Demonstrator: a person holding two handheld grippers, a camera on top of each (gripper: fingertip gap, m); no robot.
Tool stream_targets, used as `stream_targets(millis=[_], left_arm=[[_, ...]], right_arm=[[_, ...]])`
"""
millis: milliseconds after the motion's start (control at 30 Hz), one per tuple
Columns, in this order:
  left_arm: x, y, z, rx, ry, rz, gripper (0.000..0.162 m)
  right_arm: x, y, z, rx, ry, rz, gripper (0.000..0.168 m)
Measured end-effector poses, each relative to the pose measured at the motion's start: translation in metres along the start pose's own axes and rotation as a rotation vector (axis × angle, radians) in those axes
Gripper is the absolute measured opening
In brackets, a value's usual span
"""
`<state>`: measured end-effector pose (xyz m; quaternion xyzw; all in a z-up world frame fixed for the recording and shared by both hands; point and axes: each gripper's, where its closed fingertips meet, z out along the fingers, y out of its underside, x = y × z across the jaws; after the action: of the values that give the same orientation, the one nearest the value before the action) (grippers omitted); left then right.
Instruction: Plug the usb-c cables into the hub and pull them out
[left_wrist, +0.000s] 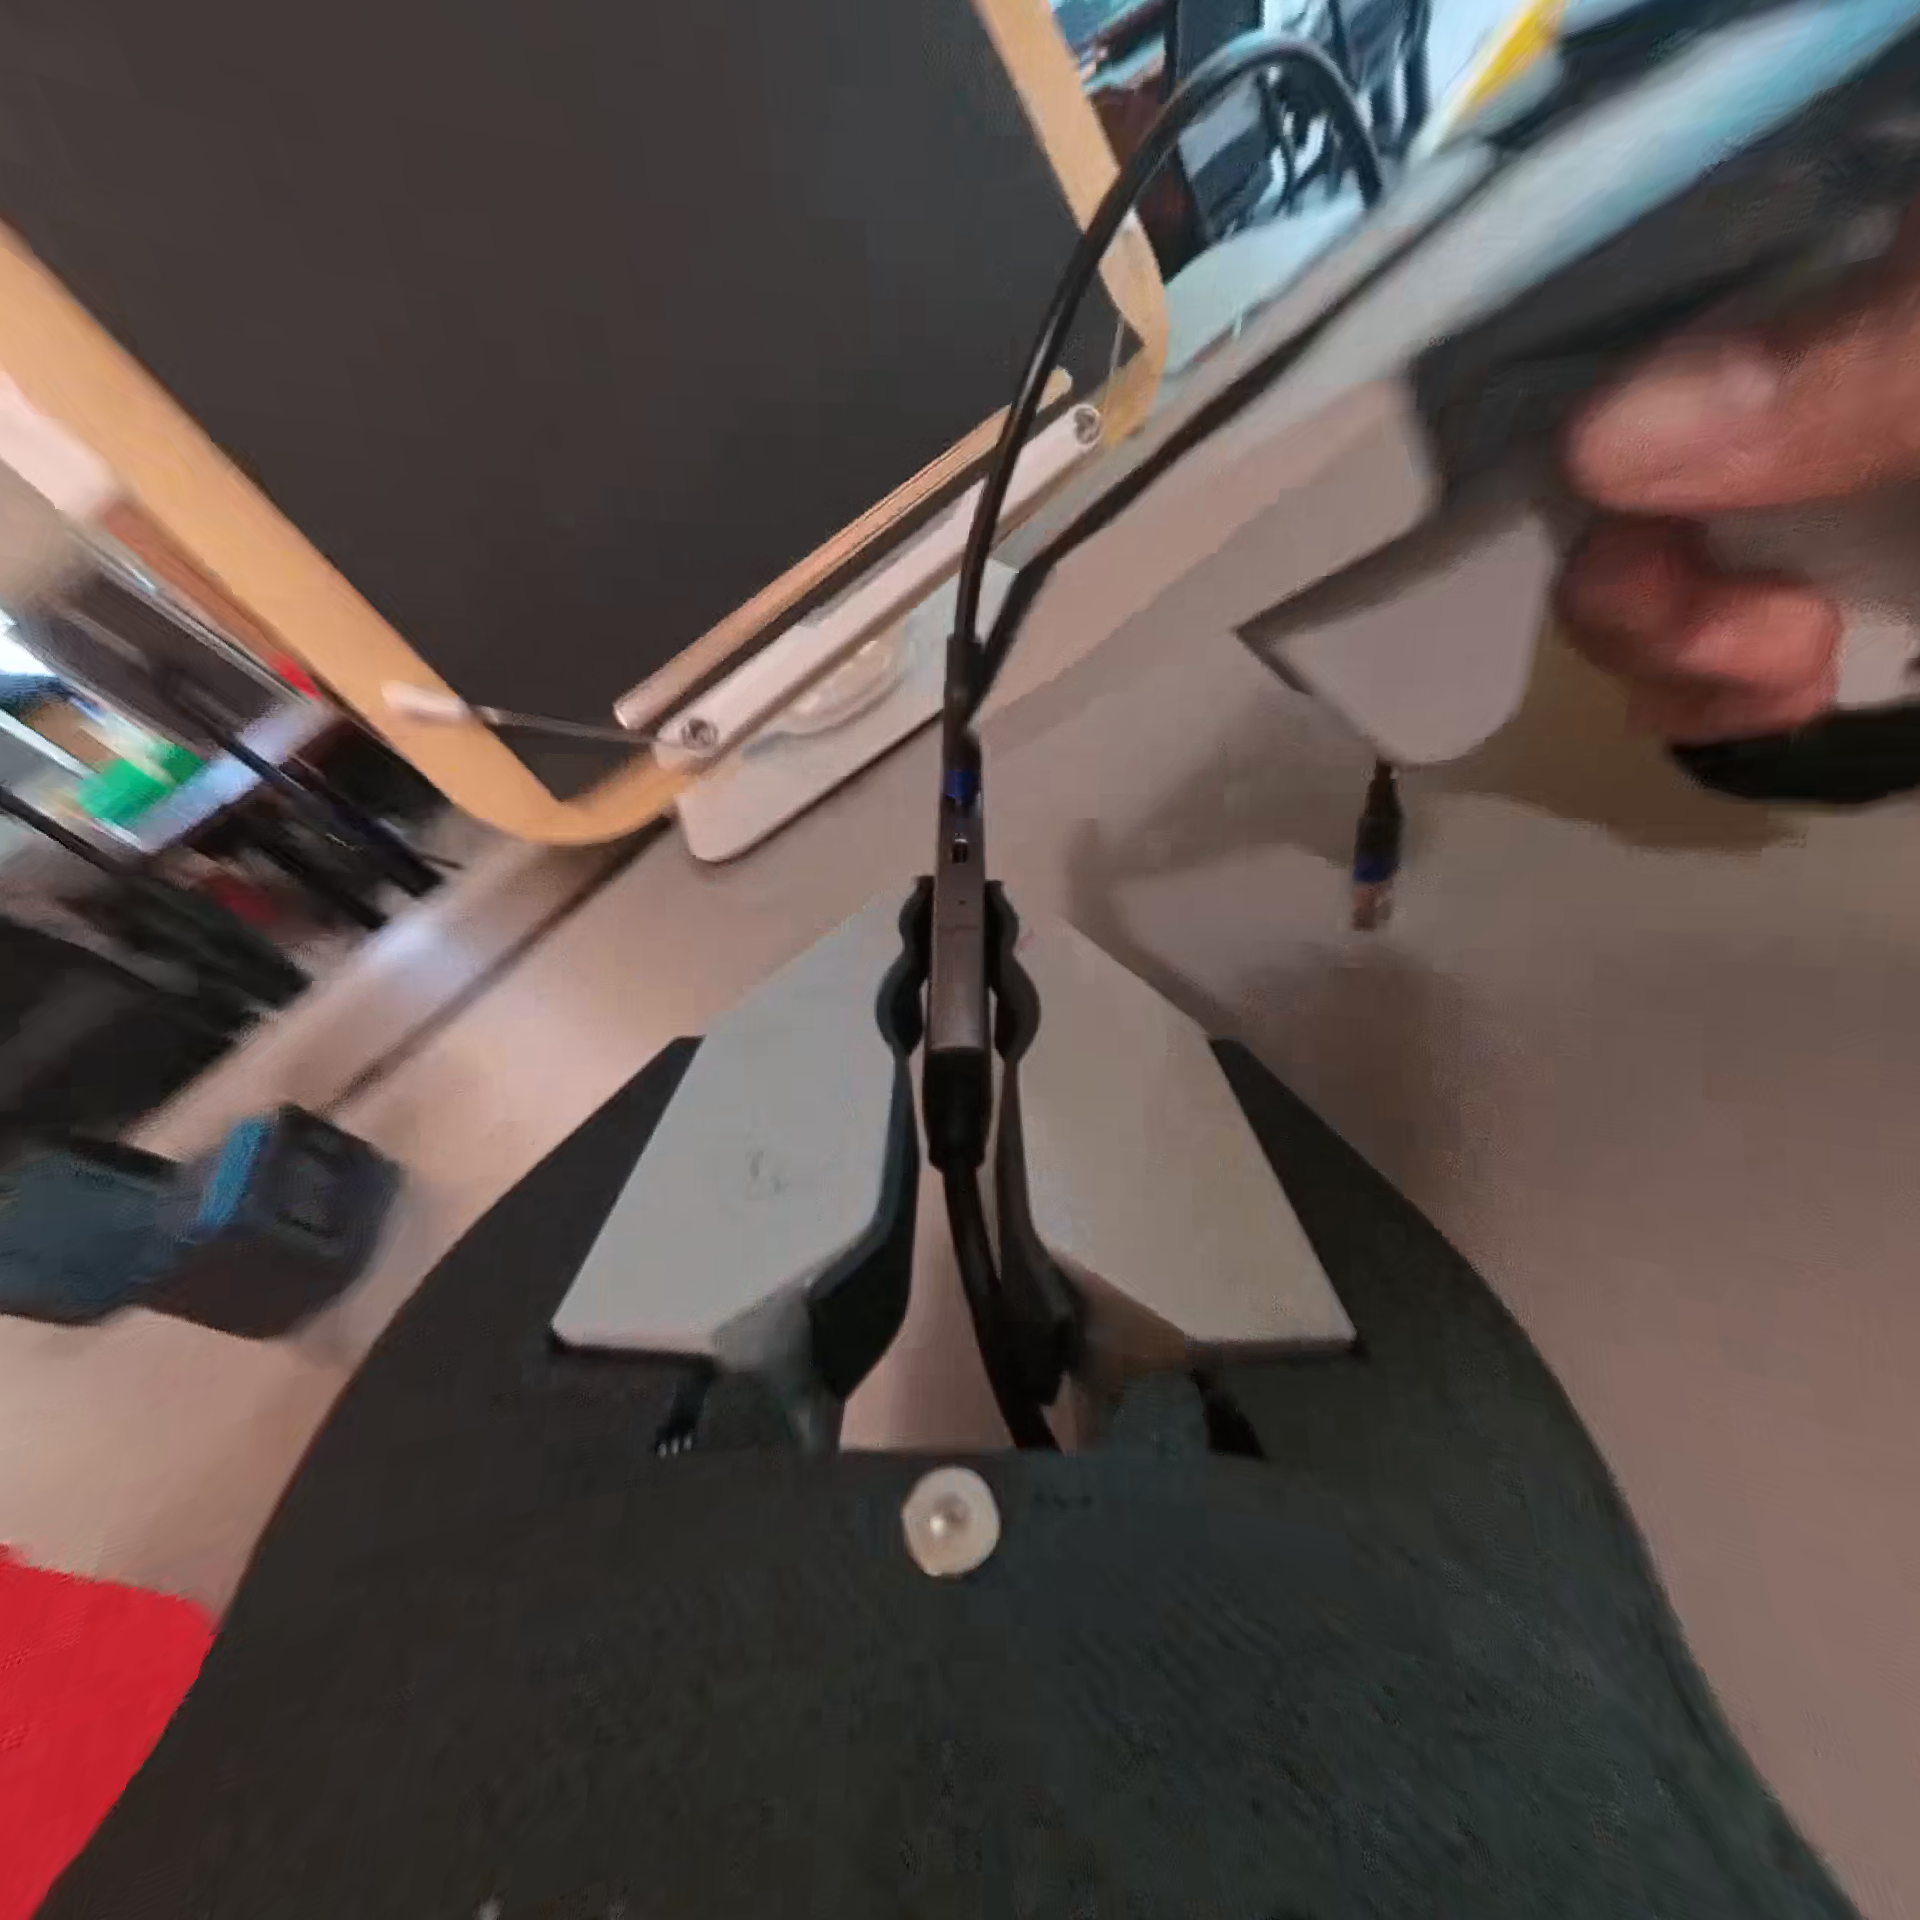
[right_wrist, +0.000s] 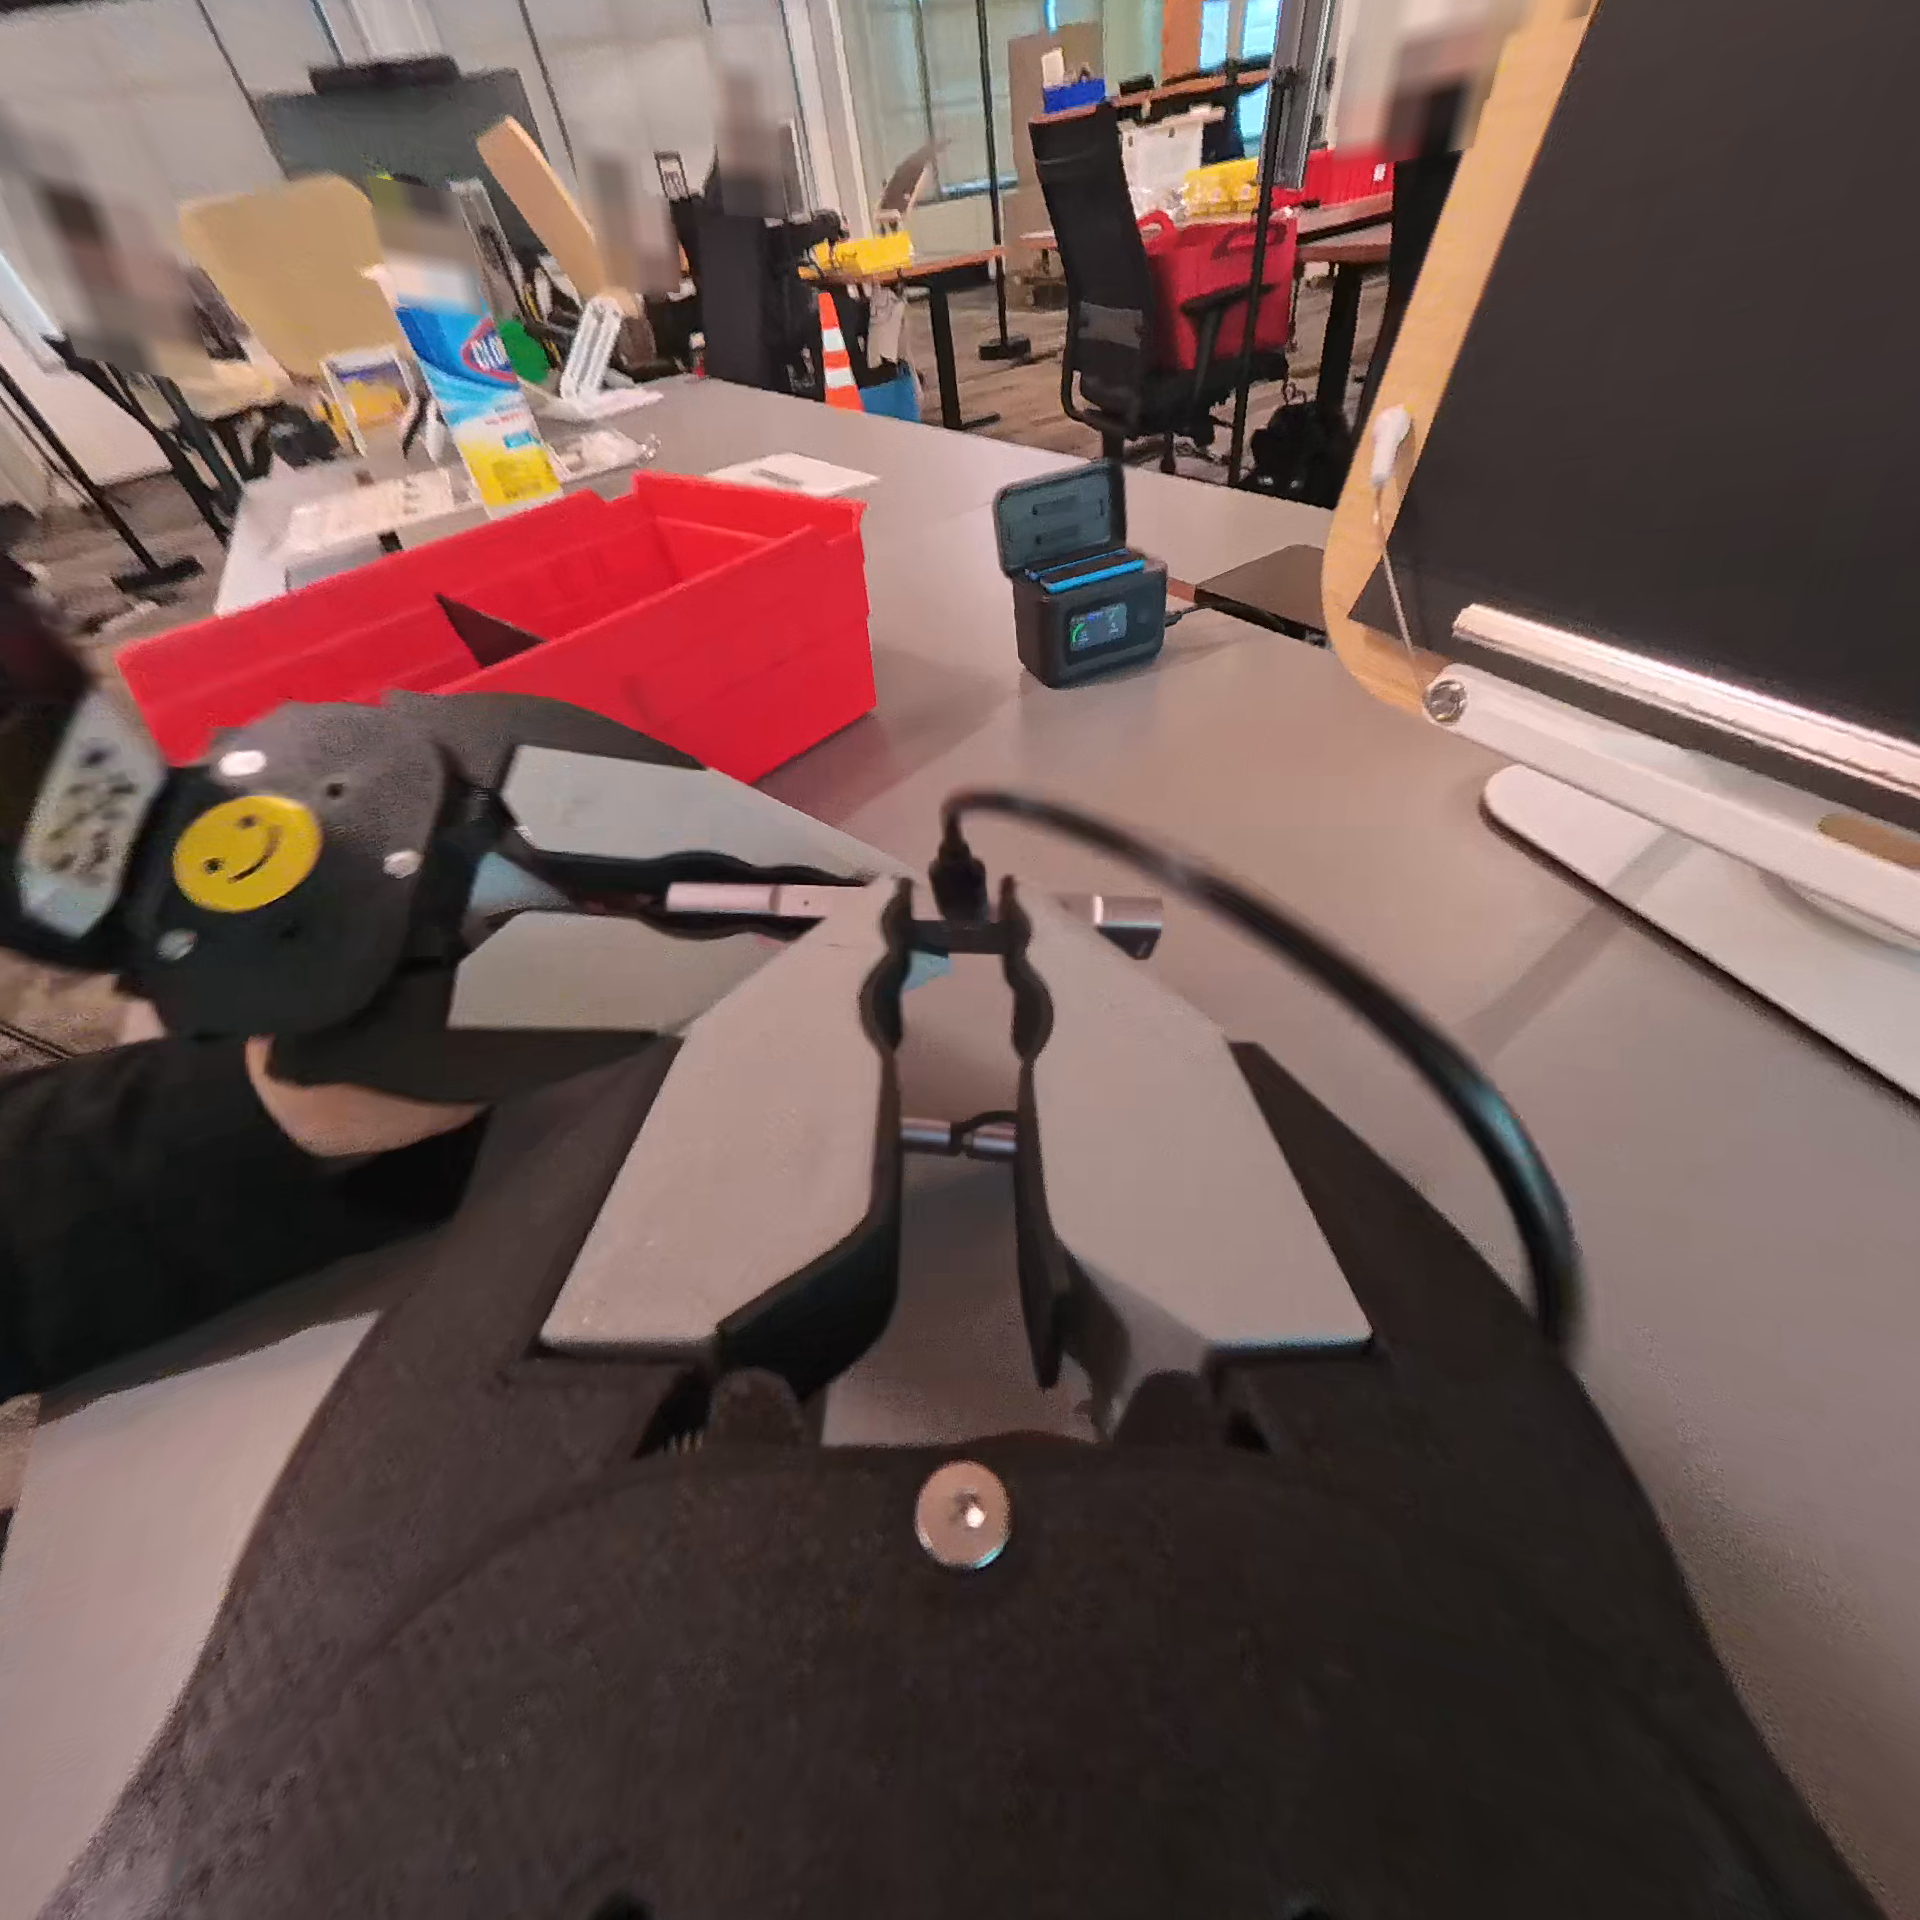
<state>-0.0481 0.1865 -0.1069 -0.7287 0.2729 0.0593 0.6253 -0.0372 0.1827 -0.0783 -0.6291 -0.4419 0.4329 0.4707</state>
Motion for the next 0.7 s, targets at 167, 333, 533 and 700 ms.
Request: stream_targets(millis=[167, 333, 533, 700], left_arm=[[-0.008, -0.006, -0.009, 0.114, 0.217, -0.442, 0.006], [0.010, -0.027, -0.022, 0.223, 0.461, -0.555, 0.006], [0.036, -0.044, -0.037, 0.289, 0.658, -0.543, 0.007], [0.039, -0.050, -0.042, 0.315, 0.740, -0.645, 0.010]], right_arm=[[0.008, -0.010, -0.014, 0.025, -0.033, 0.005, 0.029], [0.001, 0.000, -0.013, -0.042, -0.127, -0.017, 0.055], [-0.027, 0.001, -0.025, -0.047, -0.367, 0.008, 0.027], [-0.035, -0.008, -0.035, -0.012, -0.451, 0.057, 0.014]])
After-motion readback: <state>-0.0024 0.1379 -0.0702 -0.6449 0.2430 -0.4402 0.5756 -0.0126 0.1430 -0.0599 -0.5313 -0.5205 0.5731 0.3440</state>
